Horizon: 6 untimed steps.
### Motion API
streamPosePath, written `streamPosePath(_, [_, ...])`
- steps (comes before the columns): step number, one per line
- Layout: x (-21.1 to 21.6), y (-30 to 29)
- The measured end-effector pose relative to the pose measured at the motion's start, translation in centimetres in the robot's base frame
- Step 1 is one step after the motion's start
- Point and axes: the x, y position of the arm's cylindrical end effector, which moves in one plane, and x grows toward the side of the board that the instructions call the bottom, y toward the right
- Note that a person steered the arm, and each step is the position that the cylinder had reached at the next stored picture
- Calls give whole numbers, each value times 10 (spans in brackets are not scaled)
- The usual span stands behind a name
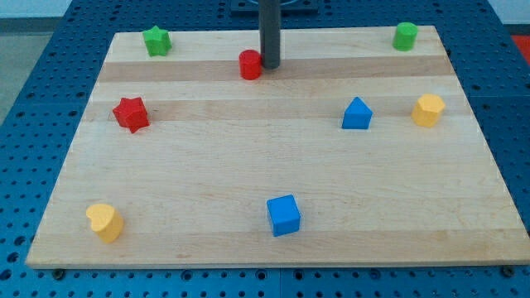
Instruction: Move the red circle towards top left
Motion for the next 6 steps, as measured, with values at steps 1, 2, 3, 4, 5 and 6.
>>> streamPosePath(1, [7,-40])
streamPosePath(2, [14,-83])
streamPosePath(3, [18,-121])
streamPosePath(4, [17,-133])
streamPosePath(5, [-4,-133])
streamPosePath(6, [-28,-133])
